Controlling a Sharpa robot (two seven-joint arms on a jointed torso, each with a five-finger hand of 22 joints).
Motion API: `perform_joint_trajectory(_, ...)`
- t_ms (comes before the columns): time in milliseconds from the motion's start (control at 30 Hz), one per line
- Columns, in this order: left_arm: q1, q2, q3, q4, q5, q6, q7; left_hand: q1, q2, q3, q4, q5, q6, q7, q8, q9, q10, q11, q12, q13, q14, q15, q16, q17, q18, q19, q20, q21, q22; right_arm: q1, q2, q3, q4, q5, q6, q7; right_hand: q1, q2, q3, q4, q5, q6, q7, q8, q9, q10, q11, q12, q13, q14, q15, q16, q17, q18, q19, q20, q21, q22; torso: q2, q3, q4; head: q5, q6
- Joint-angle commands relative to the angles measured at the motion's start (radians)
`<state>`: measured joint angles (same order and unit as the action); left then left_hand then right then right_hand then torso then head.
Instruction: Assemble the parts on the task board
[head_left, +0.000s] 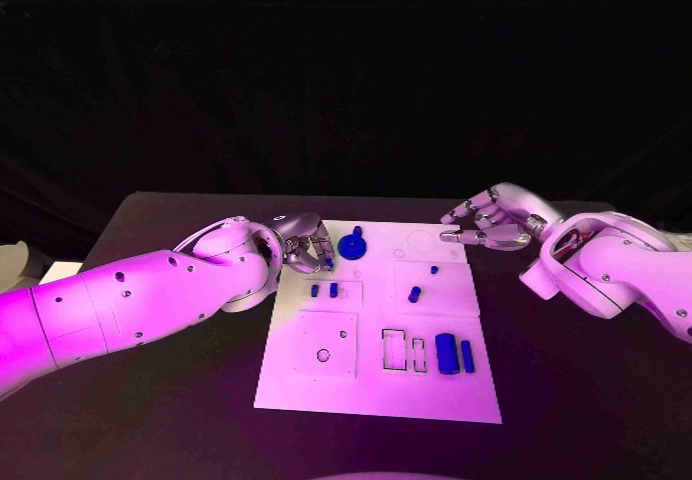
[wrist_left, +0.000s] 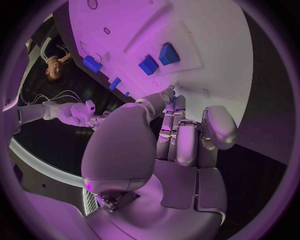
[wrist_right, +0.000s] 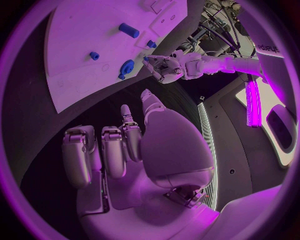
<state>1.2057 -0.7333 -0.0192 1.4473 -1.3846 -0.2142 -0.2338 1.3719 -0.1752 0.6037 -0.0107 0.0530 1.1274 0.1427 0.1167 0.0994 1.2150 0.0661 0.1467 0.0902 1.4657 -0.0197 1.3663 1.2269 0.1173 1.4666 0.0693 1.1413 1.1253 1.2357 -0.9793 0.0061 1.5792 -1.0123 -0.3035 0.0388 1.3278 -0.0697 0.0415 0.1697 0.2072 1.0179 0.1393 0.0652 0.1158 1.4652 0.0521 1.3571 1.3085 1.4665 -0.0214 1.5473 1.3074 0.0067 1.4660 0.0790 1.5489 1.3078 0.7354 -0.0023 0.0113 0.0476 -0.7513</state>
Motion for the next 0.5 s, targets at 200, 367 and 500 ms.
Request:
perform_joint_trajectory(200,0.000,0.003,0.000,0.000,0.005,0.045,-0.015,-0.009,0.002,-0.005,-0.002,-0.001,0.006,-0.001,-0.007,0.000,0.006,0.002,-0.006,-0.001,0.046,0.000,0.004,-0.003,-0.016,0.003,0.008,-0.003,-0.003,-0.001,0.000,0.000,0.002,-0.006,0.009,0.007,-0.001,0.005,-0.005,-0.001,0.000,0.002,0.001,0.004,0.001,0.004,0.003,-0.002,0.149,0.093,0.003,-0.004,0.217,0.005,0.080,0.009,-0.006,0.219,0.000,-0.0003,0.0000,0.002,-0.001)
perform_joint_trajectory(367,0.000,0.005,-0.001,-0.002,0.005,0.055,-0.020,-0.009,0.002,-0.005,-0.002,-0.001,0.006,-0.001,-0.007,0.000,0.007,0.002,-0.006,-0.001,0.046,0.000,0.005,-0.002,-0.017,0.003,0.008,-0.002,-0.002,-0.001,0.001,0.000,0.002,-0.006,0.009,0.007,-0.001,0.005,-0.005,-0.001,0.000,0.002,0.001,0.004,0.001,0.004,0.003,-0.002,0.149,0.093,0.003,-0.004,0.217,0.005,0.080,0.009,-0.006,0.219,0.000,-0.0002,0.0005,0.002,-0.001)
perform_joint_trajectory(500,-0.001,0.009,-0.002,-0.006,0.004,0.058,-0.022,-0.009,0.002,-0.005,-0.002,-0.001,0.006,-0.001,-0.008,0.000,0.007,0.002,-0.007,-0.001,0.045,0.000,0.004,-0.004,-0.016,0.003,0.008,-0.003,-0.003,-0.001,0.001,0.000,0.002,-0.006,0.010,0.007,-0.001,0.005,-0.005,-0.001,0.000,0.002,0.001,0.004,0.001,0.004,0.003,-0.002,0.149,0.093,0.003,-0.004,0.217,0.005,0.080,0.009,-0.006,0.219,0.000,-0.0004,-0.0001,0.002,-0.002)
